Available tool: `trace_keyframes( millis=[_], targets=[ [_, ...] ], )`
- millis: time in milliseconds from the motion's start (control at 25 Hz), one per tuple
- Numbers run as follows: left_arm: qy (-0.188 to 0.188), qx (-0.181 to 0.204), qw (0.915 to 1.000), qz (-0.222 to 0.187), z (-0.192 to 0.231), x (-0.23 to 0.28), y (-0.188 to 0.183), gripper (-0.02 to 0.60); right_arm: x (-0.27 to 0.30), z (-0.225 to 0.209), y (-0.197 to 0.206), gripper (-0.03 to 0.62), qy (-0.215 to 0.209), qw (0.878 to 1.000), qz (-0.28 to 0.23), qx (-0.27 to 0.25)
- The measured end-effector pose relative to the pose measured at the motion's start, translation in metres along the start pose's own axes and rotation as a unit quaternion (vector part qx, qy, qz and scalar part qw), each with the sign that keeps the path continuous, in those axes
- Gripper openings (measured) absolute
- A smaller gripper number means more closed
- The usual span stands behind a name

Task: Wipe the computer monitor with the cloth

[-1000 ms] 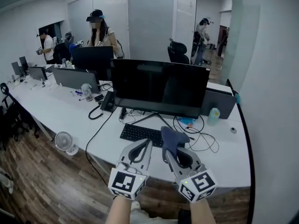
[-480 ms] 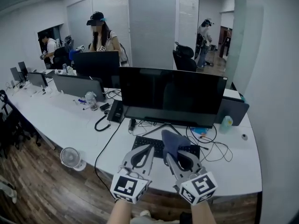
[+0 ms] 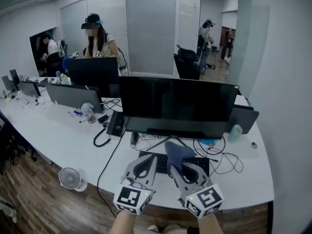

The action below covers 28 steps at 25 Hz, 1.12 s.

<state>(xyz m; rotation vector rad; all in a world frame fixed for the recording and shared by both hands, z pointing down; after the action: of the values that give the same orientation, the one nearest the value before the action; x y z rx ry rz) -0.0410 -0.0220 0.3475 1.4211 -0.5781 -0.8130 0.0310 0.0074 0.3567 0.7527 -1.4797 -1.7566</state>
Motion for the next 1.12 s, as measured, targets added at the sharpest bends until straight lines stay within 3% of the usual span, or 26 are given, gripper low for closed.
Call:
trace_keyframes(
  millis=[200,600,760,960,1120],
  targets=[
    [-0.003,0.003,0.9999,0.011,0.011,0.022,0.0,0.008,0.014,-0.017,-0.003,0.058,-0.015,1.0,0.006,-0.015],
    [-0.054,0.001,0.9985,-0.012,0.037,0.064,-0.023,0.008,0.058,-0.049,-0.015,0.058,-0.064,0.997,-0.006,-0.037],
    [-0.08,-0.004,0.9968,0.001,0.047,0.072,-0.027,0.008,0.075,-0.06,-0.021,0.058,-0.084,0.995,-0.013,-0.045],
    [-0.082,0.006,0.9966,-0.007,0.065,0.085,-0.03,0.008,0.1,-0.063,-0.033,0.058,-0.102,0.993,-0.024,-0.056],
    [-0.071,0.016,0.9973,0.011,0.083,0.095,-0.033,0.008,0.125,-0.063,-0.047,0.058,-0.104,0.992,-0.029,-0.071]
  ],
)
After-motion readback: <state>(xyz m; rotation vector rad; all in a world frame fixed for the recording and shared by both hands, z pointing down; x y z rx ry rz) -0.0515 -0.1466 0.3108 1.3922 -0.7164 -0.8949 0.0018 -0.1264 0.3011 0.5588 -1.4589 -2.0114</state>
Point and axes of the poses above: the fingertips, and each gripper's own axes: x forward along the fingers, z to its left, y out of its underside, the point moved 1 cm from there along -x, backward along the fingers, and after that the axes turned 9 degrees about -x, right-handed, at the moved point
